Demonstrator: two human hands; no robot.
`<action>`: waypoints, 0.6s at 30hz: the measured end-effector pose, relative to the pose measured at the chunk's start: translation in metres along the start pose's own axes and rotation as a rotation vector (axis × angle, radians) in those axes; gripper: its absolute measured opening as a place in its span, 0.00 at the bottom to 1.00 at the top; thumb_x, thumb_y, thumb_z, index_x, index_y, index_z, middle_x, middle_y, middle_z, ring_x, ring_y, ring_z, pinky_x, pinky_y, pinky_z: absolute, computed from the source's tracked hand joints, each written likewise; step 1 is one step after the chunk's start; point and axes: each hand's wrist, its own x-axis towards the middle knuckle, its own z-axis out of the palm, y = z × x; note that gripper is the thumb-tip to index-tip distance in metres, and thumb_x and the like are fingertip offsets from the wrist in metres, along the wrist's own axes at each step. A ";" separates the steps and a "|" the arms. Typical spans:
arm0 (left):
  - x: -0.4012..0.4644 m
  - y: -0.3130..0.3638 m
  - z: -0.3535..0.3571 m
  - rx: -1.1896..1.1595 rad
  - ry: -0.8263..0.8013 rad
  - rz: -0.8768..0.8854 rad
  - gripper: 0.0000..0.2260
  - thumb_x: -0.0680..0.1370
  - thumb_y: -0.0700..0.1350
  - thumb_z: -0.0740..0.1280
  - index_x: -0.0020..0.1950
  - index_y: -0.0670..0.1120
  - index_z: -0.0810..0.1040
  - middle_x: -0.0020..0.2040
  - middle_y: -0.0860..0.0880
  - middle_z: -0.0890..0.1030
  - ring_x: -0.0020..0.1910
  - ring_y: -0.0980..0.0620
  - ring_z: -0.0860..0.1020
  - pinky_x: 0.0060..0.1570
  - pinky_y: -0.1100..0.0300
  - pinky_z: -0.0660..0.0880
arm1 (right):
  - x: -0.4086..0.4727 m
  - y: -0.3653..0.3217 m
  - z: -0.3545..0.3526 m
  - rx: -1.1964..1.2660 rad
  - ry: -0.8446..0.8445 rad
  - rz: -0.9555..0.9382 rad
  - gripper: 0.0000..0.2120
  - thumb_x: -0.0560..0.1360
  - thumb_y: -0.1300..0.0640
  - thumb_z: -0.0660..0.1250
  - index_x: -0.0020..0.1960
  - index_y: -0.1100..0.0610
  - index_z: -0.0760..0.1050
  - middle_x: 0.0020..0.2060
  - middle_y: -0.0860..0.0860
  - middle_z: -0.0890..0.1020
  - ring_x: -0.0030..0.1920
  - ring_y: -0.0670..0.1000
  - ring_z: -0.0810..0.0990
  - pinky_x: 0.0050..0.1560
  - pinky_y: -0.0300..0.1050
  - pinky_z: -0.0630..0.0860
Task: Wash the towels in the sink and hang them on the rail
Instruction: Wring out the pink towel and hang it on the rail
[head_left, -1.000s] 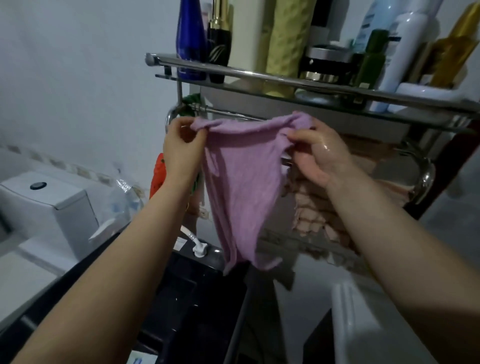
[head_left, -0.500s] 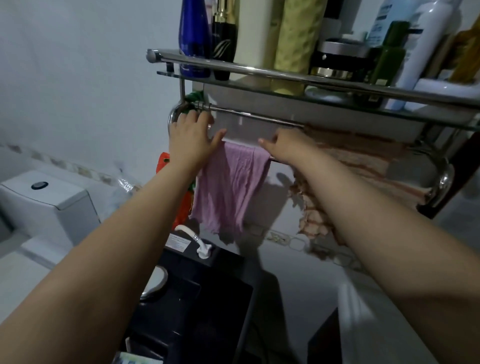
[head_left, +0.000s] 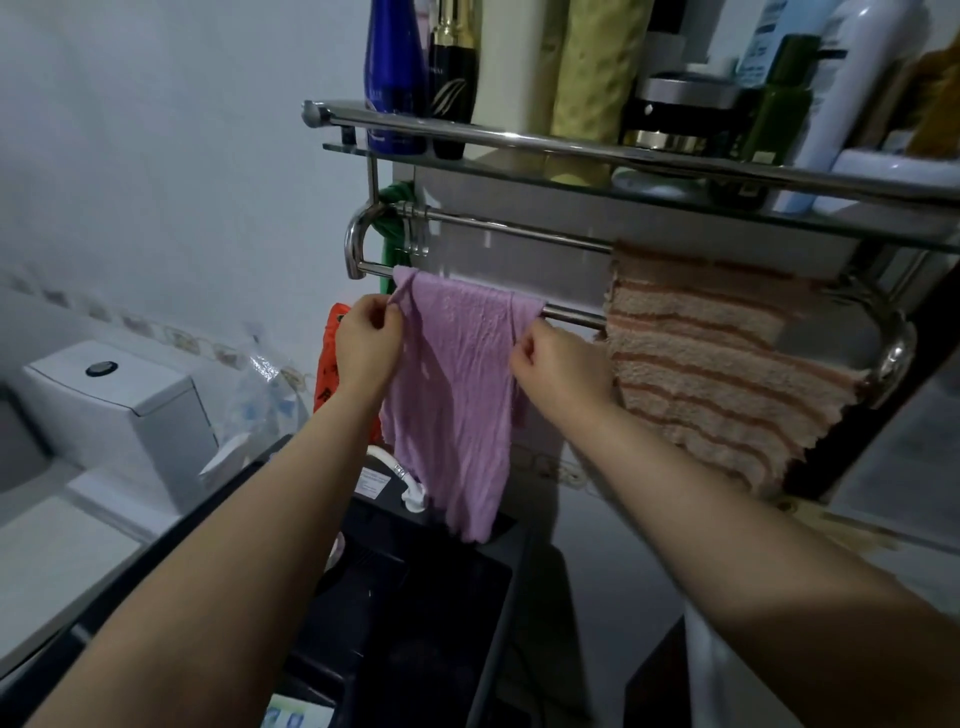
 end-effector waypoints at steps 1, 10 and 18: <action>0.002 0.001 -0.002 -0.036 -0.006 0.001 0.06 0.78 0.43 0.62 0.46 0.45 0.79 0.40 0.52 0.79 0.38 0.58 0.74 0.40 0.68 0.72 | -0.001 0.001 -0.003 0.091 0.017 0.025 0.08 0.77 0.52 0.59 0.46 0.55 0.73 0.39 0.51 0.79 0.37 0.54 0.75 0.34 0.44 0.64; 0.014 0.018 0.002 -0.191 -0.031 0.006 0.09 0.78 0.49 0.66 0.39 0.51 0.79 0.34 0.55 0.78 0.33 0.60 0.74 0.36 0.65 0.72 | 0.007 -0.010 0.009 0.020 -0.023 0.116 0.24 0.75 0.39 0.62 0.60 0.58 0.70 0.46 0.54 0.82 0.46 0.57 0.81 0.36 0.44 0.68; 0.028 0.027 -0.002 -0.250 0.014 -0.030 0.07 0.75 0.47 0.66 0.40 0.50 0.83 0.38 0.54 0.82 0.40 0.58 0.77 0.45 0.59 0.76 | -0.001 -0.010 -0.001 0.450 -0.035 0.165 0.06 0.79 0.50 0.60 0.45 0.50 0.72 0.35 0.48 0.77 0.38 0.53 0.77 0.37 0.44 0.69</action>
